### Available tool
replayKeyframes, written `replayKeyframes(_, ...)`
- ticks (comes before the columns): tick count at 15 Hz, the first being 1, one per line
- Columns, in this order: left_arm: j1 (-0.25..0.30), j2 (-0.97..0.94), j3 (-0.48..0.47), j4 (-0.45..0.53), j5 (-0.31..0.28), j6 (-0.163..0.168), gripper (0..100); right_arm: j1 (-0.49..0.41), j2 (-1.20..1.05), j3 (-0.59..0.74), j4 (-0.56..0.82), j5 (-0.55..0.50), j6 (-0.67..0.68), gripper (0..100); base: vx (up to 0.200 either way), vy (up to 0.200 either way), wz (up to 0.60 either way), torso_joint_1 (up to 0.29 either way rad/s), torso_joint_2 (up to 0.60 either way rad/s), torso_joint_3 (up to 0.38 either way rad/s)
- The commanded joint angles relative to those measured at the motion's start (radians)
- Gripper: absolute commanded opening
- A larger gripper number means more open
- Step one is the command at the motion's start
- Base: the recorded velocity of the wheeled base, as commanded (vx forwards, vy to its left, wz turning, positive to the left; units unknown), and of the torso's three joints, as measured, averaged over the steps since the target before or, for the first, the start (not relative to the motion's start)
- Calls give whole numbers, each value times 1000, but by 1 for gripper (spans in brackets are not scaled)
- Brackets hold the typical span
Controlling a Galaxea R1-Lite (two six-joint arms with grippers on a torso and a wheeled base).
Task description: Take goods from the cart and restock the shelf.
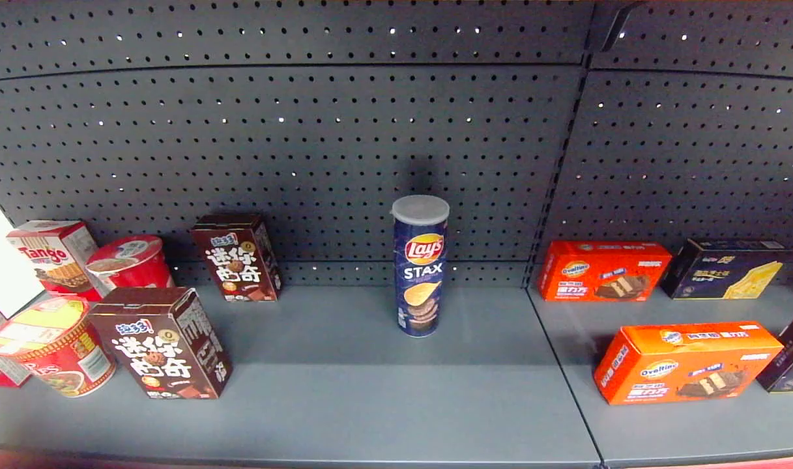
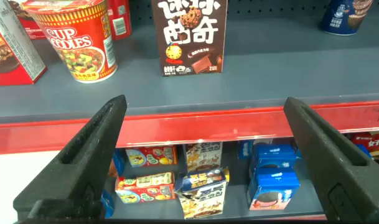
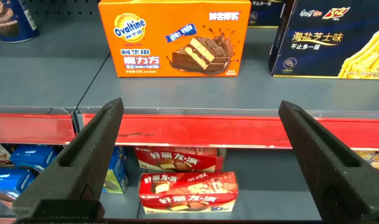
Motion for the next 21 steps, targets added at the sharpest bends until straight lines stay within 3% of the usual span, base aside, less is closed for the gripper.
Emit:
replayKeyframes(1, 0, 0, 0, 0, 0, 0, 100, 1, 1, 0, -1, 0, 0, 100, 0, 0, 0, 0, 0, 0)
replayKeyframes(3, 0, 0, 0, 0, -1, 0, 100, -1, 1, 0, -1, 0, 0, 100, 0, 0, 0, 0, 0, 0)
replayKeyframes(21, 0, 0, 0, 1, -1, 0, 100, -1, 1, 0, -1, -3, -3, 100, 0, 0, 600, 2, 1, 2)
